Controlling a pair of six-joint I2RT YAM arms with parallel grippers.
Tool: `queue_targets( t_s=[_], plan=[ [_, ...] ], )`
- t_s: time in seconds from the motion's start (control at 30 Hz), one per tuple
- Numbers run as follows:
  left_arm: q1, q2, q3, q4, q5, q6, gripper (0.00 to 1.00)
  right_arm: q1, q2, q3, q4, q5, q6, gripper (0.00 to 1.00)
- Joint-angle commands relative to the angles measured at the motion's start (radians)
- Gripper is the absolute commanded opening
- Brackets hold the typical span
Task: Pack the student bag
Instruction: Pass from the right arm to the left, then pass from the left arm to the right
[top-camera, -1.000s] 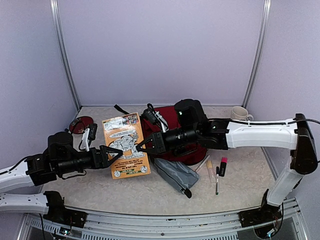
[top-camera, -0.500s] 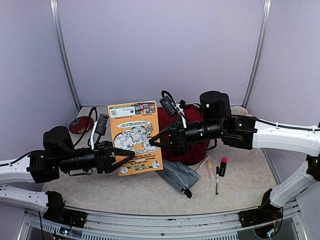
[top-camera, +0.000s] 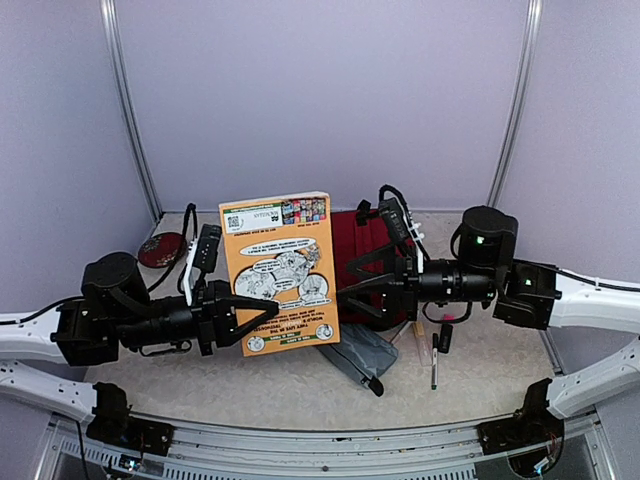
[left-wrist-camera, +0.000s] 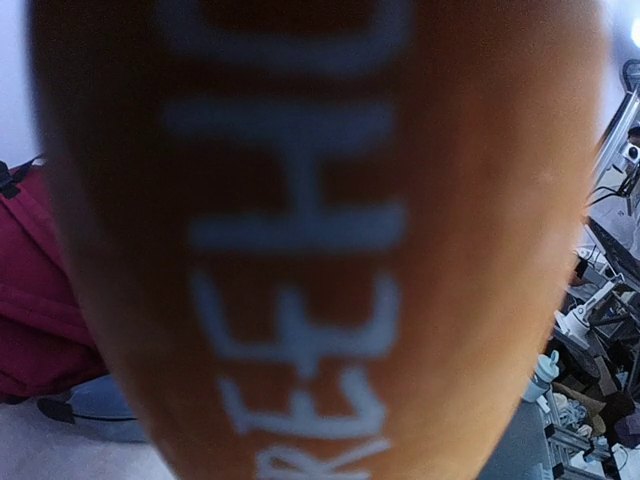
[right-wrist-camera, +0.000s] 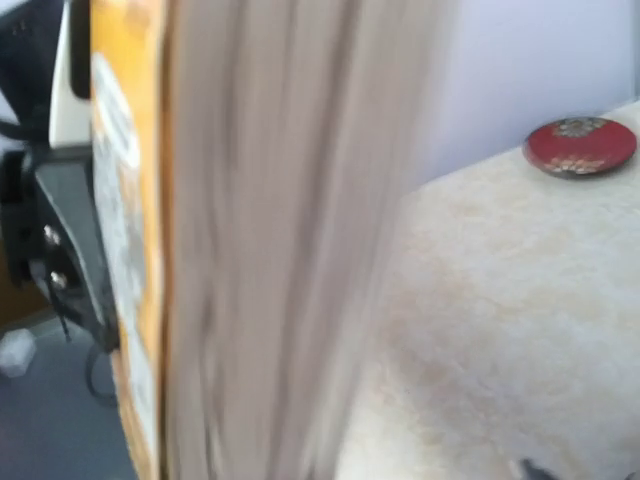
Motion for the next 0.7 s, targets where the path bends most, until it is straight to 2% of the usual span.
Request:
queue_targets(
  t_s=[0.0,0.13,0.27,0.47,0.67],
  plan=[
    [-0.011,-0.033,0.069,0.223,-0.057,0.066,0.00,0.000,-0.098,-0.139,0.324,0.051,0.061,1.00],
    [-0.020,0.004,0.095,0.366,-0.006,0.106,0.00,0.031,-0.082,-0.217,0.585,0.029,0.094,1.00],
    [-0.036,0.063,0.142,0.422,0.027,0.123,0.00,0.091,-0.016,-0.194,0.650,0.032,0.032,1.00],
    [-0.057,0.143,0.201,0.496,0.009,0.165,0.00,0.124,0.071,-0.172,0.796,0.021,0.044,1.00],
    [-0.069,0.211,0.209,0.577,0.010,0.150,0.00,0.130,0.103,-0.210,1.068,0.029,0.124,0.95]
  ],
)
